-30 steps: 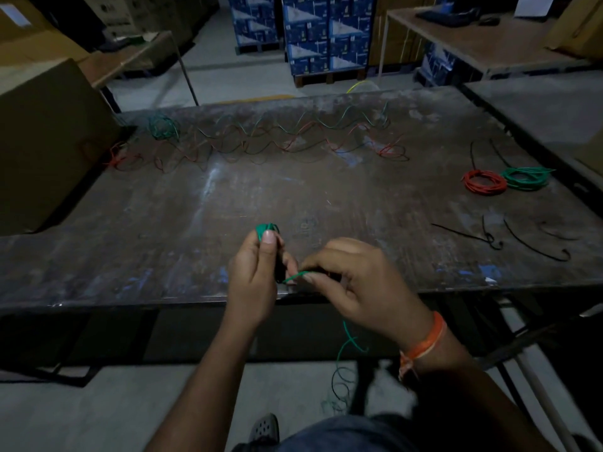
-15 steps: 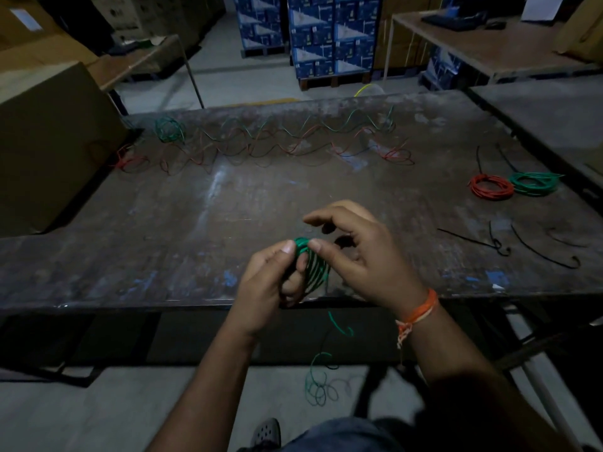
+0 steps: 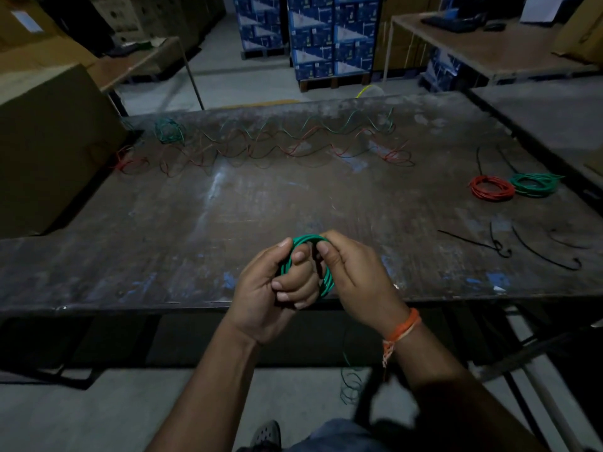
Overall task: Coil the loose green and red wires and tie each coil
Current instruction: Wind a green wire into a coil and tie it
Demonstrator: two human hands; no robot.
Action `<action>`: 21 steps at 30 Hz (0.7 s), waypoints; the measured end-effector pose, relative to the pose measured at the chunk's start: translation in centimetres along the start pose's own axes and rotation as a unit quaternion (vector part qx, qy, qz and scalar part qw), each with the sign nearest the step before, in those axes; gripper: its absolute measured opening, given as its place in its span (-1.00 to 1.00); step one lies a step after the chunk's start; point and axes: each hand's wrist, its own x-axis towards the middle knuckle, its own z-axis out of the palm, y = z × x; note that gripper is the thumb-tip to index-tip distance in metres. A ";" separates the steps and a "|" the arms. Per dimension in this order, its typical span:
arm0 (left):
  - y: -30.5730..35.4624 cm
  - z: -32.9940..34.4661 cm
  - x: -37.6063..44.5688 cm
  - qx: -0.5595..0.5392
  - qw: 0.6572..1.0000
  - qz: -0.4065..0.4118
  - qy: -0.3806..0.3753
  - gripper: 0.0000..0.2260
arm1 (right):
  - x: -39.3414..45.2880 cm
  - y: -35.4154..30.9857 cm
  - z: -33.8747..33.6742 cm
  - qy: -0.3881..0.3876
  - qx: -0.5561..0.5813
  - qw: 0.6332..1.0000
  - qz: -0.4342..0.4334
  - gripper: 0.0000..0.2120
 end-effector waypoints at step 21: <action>1.4 -3.5 0.0 -0.163 0.969 0.168 0.084 -0.64 | -2.6 3.4 -1.0 -0.101 0.009 0.991 0.087 -0.90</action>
